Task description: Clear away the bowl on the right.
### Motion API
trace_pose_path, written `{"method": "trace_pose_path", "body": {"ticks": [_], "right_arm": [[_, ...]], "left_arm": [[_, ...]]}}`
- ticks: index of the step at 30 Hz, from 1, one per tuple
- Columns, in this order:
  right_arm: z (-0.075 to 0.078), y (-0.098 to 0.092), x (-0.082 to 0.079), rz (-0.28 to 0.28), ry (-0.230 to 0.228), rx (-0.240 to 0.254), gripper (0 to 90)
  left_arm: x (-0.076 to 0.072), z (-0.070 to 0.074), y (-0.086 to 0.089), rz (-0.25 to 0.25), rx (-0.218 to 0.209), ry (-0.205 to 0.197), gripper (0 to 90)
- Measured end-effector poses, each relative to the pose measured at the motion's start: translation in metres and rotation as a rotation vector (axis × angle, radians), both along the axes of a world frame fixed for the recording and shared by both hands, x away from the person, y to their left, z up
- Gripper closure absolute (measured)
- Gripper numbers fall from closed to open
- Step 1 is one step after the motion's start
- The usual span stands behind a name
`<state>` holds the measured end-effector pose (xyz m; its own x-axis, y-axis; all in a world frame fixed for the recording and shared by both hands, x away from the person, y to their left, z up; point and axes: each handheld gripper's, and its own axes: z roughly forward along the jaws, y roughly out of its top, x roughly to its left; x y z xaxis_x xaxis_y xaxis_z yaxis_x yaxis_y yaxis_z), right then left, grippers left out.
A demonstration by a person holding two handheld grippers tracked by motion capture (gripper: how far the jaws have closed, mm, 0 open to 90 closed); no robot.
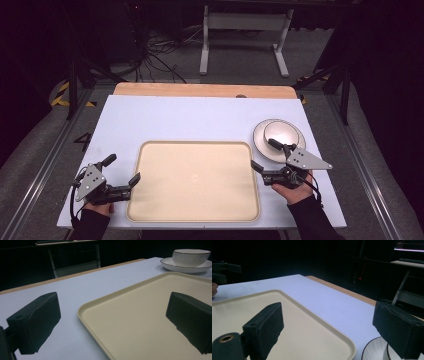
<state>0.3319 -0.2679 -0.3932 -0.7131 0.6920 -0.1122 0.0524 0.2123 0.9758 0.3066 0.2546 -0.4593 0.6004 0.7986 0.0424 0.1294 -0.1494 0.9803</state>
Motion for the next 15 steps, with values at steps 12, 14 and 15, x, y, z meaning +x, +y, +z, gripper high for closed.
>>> {"method": "trace_pose_path", "body": {"ticks": [12,14,15], "right_arm": [[0.015,-0.003,0.011,-0.018,0.000,-0.033,12.8],[0.017,-0.007,0.016,-0.028,0.001,-0.024,13.2],[0.019,-0.010,0.019,-0.034,0.004,-0.023,13.4]], "left_arm": [[0.000,0.000,0.000,0.002,0.000,0.001,0.2],[0.000,0.000,0.000,0.002,-0.001,0.001,0.1],[0.000,0.000,0.000,0.002,-0.001,0.001,0.1]]}}
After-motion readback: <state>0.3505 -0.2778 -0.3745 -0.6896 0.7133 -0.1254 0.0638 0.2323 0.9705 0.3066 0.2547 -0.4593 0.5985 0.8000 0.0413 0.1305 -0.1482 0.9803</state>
